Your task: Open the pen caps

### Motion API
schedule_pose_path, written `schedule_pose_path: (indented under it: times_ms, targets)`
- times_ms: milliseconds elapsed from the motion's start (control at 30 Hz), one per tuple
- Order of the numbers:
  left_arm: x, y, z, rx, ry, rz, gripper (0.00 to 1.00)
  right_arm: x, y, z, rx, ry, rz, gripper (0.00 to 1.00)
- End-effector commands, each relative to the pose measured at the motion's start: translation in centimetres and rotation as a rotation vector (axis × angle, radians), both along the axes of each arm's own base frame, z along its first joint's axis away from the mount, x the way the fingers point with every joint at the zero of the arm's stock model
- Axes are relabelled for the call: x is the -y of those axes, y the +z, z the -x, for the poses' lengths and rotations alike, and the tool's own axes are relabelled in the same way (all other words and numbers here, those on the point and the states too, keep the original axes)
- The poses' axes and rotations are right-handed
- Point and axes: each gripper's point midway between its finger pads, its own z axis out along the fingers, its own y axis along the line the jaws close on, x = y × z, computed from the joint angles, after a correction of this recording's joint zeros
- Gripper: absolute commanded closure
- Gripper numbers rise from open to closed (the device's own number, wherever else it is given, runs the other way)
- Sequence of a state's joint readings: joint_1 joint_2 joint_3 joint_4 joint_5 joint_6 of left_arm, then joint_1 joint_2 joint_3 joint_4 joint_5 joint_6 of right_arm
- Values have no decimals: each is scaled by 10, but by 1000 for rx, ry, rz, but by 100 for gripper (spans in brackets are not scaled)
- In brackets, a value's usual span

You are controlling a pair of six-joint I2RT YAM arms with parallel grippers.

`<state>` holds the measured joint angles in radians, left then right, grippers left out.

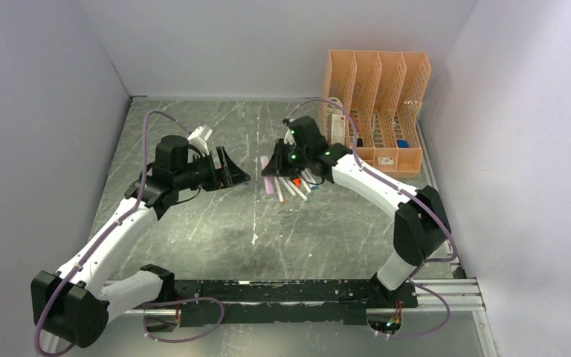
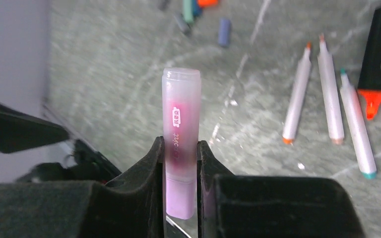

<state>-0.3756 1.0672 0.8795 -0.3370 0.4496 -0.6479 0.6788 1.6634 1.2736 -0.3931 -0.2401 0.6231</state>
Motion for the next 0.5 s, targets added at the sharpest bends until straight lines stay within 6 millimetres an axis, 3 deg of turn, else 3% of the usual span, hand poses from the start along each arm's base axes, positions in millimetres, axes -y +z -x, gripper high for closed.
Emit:
schedule_pose_path:
  times_ms: [0, 233, 467]
  targets:
    - [9, 4, 5, 10, -24, 71, 13, -11, 47, -17, 18, -45, -182, 100]
    - [32, -1, 5, 19, -12, 70, 13, -22, 69, -29, -1, -101, -333, 100]
    - [45, -8, -4, 39, 16, 58, 12, -25, 80, -28, -4, -109, -376, 100]
